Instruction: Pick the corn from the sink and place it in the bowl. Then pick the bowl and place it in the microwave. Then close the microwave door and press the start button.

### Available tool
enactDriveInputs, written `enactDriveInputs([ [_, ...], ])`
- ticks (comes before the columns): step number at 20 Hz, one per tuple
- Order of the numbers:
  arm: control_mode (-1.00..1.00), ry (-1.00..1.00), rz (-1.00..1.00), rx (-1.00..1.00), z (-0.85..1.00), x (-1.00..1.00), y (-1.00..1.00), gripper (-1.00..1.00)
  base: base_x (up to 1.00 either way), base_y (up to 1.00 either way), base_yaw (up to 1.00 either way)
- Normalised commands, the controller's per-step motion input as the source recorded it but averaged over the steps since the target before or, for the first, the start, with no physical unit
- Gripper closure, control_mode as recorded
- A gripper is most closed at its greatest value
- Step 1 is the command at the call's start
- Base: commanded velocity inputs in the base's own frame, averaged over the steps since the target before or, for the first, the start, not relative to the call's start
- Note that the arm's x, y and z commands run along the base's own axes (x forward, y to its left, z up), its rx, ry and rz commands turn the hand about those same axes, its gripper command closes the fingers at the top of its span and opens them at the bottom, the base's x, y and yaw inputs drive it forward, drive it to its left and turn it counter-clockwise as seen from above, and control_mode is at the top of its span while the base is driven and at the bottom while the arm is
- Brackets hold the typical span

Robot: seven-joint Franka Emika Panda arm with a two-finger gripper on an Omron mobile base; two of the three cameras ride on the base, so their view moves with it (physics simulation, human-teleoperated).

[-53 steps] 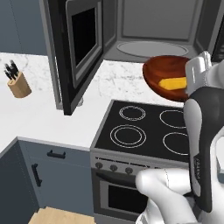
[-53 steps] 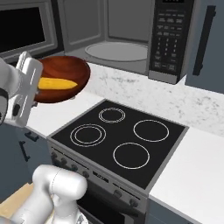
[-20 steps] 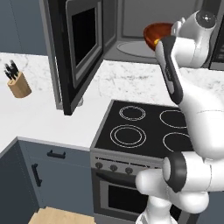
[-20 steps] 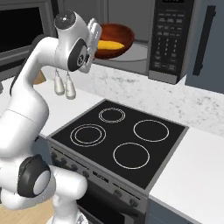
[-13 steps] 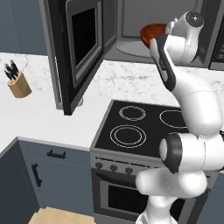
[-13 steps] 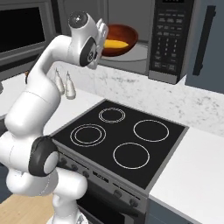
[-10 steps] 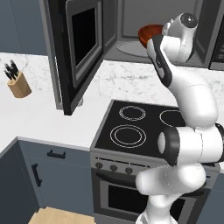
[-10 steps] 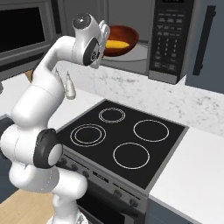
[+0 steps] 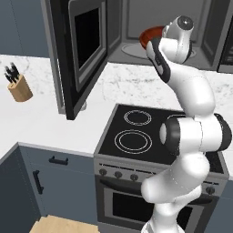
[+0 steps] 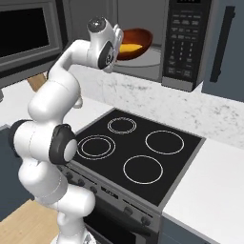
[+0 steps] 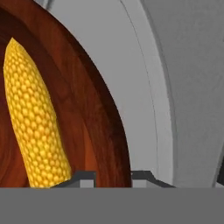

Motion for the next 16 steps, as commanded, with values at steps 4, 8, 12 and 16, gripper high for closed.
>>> enactDriveInputs([
  [4, -1.0, 0.0, 0.0, 0.0, -0.05, 0.58, -0.03, -1.0, 0.0, 0.0, 0.0],
  [8, -1.0, -0.06, 0.0, 0.0, -0.09, 0.34, 0.0, -1.0, 0.0, 0.0, 0.0],
  [12, -1.0, -0.24, 0.01, 0.0, -0.09, 0.16, 0.0, -1.0, 0.0, 0.0, 0.0],
  [16, -1.0, -0.35, 0.04, -0.02, -0.01, -0.29, 0.25, -1.0, 0.0, 0.0, 0.0],
])
